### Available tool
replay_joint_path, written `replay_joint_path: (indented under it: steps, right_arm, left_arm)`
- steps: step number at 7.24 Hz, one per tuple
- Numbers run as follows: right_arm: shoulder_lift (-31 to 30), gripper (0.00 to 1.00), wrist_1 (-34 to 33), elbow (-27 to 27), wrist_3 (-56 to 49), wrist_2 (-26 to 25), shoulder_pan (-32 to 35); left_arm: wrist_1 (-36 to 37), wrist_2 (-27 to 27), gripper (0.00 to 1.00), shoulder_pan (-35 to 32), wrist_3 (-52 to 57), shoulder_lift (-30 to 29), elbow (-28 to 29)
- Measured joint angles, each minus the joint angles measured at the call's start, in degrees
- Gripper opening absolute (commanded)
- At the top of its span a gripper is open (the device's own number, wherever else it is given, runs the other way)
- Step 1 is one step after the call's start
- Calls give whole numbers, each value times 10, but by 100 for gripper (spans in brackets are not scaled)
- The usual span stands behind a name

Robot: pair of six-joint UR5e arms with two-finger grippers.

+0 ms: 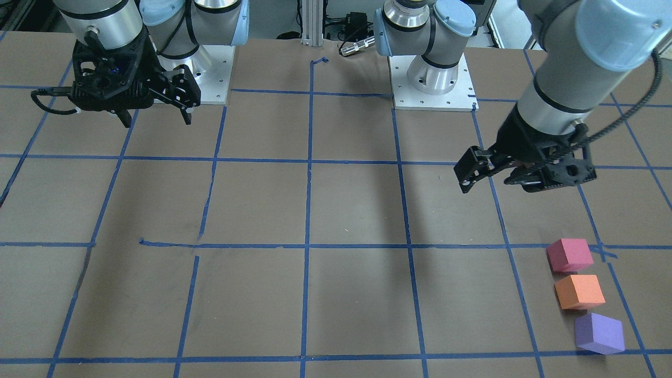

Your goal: Arrange blocks in a line

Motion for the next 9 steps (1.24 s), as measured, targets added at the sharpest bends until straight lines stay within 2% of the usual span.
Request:
replay_joint_path:
  steps: [3, 9]
  right_arm:
    - [-4, 100, 5, -1, 1, 6, -2]
    - [-14, 100, 2, 4, -6, 8, -4]
  left_arm:
    - [-41, 1, 100, -35, -41, 11, -1]
    - [-41, -2, 100, -38, -41, 26, -4]
